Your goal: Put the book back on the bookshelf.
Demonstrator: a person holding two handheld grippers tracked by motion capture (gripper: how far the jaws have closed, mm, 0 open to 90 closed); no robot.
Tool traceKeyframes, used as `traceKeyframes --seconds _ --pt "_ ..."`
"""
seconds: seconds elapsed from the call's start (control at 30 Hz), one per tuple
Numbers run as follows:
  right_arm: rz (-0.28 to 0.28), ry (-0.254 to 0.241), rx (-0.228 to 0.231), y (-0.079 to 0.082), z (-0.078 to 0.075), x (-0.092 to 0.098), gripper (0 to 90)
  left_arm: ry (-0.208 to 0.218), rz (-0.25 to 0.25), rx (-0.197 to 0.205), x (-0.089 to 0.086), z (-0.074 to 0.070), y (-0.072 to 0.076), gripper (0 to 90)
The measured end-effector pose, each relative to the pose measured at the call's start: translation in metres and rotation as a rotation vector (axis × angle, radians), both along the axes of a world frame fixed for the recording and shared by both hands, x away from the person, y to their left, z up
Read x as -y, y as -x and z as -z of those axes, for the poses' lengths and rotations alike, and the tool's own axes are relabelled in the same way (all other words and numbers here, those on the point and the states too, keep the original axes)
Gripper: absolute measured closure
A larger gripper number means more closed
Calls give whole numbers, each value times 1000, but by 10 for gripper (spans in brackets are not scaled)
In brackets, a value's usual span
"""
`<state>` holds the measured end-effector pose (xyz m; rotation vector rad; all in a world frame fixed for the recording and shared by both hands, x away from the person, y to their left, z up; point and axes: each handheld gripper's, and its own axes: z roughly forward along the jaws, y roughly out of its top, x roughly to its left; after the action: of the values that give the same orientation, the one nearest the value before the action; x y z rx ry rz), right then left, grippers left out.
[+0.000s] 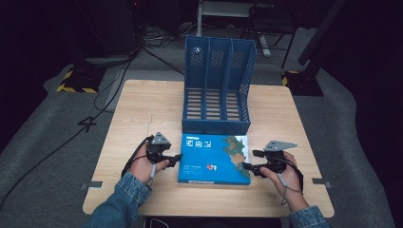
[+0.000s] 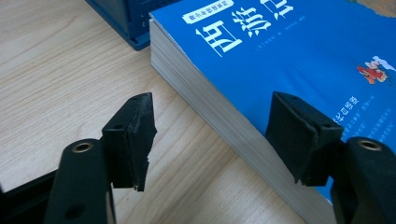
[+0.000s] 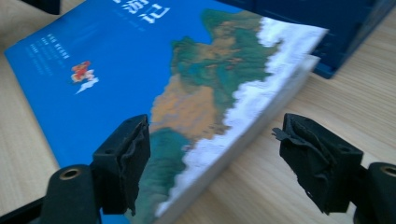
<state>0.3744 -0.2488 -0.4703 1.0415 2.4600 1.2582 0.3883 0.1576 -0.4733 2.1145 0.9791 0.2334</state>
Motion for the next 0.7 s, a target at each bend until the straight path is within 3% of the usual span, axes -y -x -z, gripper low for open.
traceKeyframes --seconds 0.2,0.37,0.57,0.67,0.7 --pt "-27 16 2 10 3 -15 215 29 24 -17 8 1 -2 369" --pt "-30 84 31 13 6 -25 158 38 28 -33 12 6 -2 363" --pt "-32 134 54 16 4 -29 155 62 4 -38 16 10 -4 315" --pt "-32 139 56 16 4 -30 154 98 -13 -77 19 13 -5 302" --pt "-31 136 54 16 5 -30 154 123 -22 -108 20 15 -6 292"
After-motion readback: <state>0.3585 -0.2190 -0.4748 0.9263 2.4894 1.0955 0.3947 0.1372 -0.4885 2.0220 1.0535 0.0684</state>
